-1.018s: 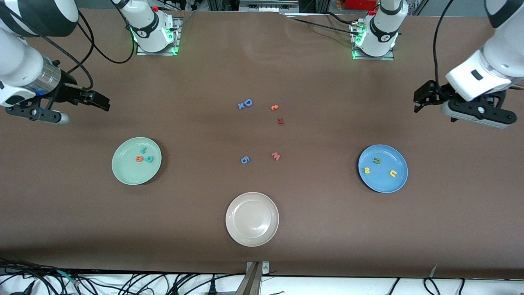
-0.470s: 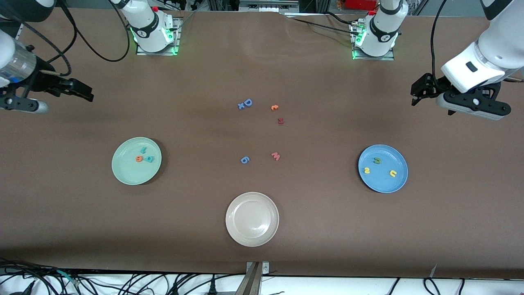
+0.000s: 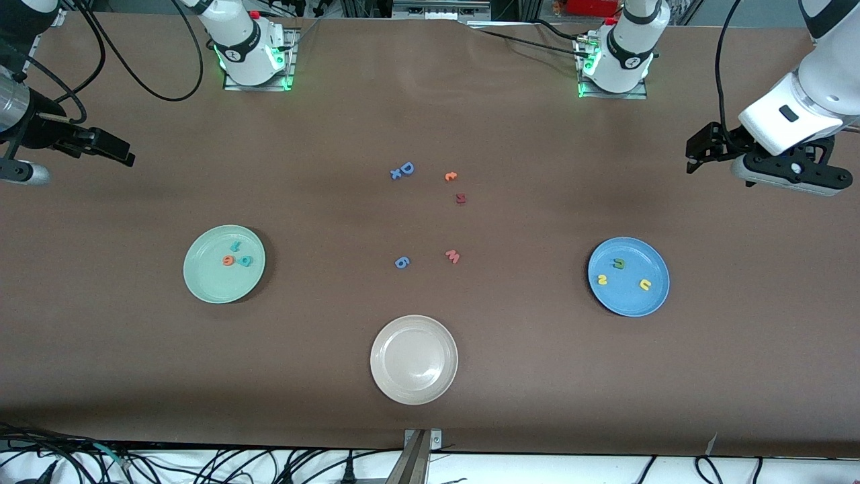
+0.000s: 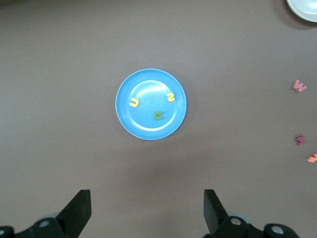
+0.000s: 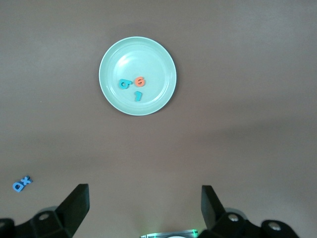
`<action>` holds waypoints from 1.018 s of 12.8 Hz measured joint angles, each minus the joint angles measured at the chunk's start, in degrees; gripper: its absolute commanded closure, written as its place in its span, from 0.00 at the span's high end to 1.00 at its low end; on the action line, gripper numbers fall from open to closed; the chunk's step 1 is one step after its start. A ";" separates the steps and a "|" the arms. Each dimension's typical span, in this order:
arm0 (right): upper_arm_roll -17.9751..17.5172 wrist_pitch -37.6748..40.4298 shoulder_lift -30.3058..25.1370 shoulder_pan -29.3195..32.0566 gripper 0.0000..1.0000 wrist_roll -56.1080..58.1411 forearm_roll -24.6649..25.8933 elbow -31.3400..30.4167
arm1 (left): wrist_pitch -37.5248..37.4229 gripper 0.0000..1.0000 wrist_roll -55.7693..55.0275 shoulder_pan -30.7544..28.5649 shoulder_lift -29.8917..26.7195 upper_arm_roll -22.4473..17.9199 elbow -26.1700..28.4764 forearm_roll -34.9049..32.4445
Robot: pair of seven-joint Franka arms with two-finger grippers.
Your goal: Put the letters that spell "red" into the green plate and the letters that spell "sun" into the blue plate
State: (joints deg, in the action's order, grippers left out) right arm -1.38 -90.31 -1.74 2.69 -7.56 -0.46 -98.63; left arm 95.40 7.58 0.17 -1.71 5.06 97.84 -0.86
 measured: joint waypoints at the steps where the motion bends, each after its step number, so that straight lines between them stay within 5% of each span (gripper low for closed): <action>1: 0.00 0.62 0.19 -0.10 1.00 0.00 -0.02 0.62 | 0.00 1.00 0.03 -0.35 0.00 0.00 0.00 0.00; 13: 0.46 1.06 1.31 -1.46 1.00 0.00 -0.07 1.31 | -0.04 1.00 -0.38 -0.61 0.18 0.00 0.00 0.00</action>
State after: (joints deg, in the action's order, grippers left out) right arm -0.93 -89.25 -0.43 1.23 -7.56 -0.53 -97.31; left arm 95.36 7.20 -0.44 -1.53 5.06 97.84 -0.86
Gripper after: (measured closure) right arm 0.000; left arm 0.000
